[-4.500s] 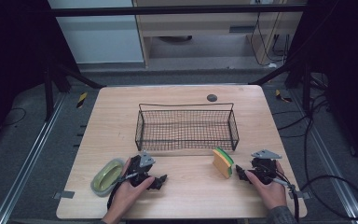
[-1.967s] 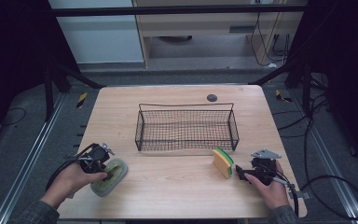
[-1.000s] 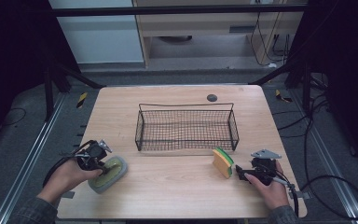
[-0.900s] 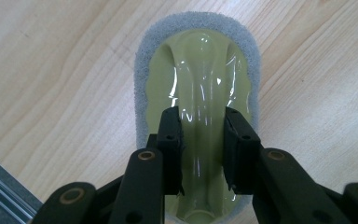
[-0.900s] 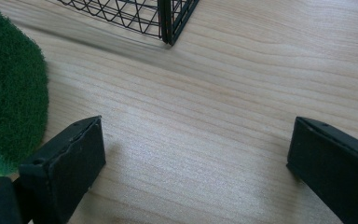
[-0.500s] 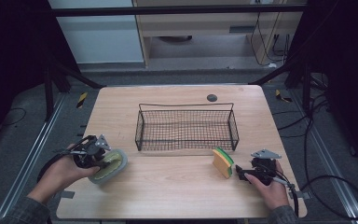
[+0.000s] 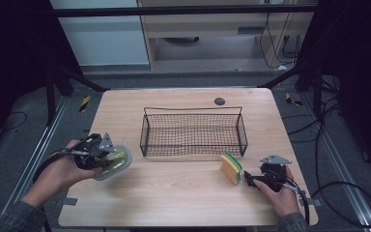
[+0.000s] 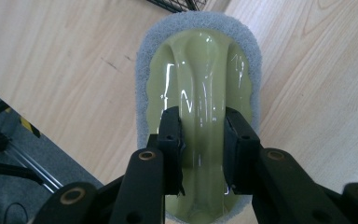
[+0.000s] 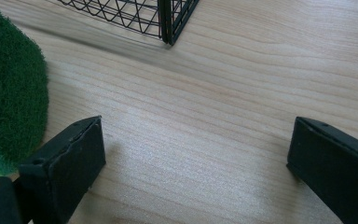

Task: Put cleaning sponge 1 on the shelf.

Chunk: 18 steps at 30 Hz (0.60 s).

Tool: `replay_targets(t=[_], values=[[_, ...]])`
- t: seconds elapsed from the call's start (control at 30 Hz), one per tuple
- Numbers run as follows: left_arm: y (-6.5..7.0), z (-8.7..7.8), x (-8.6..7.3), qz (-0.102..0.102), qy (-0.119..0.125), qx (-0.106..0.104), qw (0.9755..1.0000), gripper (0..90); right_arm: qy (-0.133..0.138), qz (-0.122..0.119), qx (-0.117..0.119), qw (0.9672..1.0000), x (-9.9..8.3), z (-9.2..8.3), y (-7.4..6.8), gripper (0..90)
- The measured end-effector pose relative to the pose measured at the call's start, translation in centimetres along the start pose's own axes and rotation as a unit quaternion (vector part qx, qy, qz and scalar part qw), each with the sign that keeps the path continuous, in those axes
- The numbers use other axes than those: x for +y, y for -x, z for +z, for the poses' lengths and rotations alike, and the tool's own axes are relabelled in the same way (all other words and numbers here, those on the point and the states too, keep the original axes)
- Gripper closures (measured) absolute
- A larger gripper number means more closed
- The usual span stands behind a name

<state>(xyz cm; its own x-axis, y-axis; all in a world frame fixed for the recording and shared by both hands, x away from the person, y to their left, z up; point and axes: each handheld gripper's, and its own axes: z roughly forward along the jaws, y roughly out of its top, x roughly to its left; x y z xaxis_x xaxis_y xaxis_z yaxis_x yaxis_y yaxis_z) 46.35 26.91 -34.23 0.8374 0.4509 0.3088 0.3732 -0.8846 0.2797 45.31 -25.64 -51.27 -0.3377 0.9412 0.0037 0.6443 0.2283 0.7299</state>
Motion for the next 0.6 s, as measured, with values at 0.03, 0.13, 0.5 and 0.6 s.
replay_targets(t=[0.03,0.13,0.5,0.6], values=[[-0.1,-0.3,0.1,0.001,0.001,0.002,1.0,70.9,0.0,0.0,0.0,1.0,0.0,0.0,0.0,4.2],[-0.2,-0.8,0.4,0.006,0.009,0.007,0.9999,70.8,0.0,0.0,0.0,1.0,0.0,0.0,0.0,4.2],[-1.8,-1.9,1.2,0.012,0.014,0.022,0.9996,70.9,0.0,-0.002,0.001,1.0,0.0,0.0,0.0,4.2],[-2.1,-2.3,1.6,0.014,0.014,0.026,0.9995,70.9,0.0,-0.002,0.001,1.0,0.0,0.0,0.0,4.2]])
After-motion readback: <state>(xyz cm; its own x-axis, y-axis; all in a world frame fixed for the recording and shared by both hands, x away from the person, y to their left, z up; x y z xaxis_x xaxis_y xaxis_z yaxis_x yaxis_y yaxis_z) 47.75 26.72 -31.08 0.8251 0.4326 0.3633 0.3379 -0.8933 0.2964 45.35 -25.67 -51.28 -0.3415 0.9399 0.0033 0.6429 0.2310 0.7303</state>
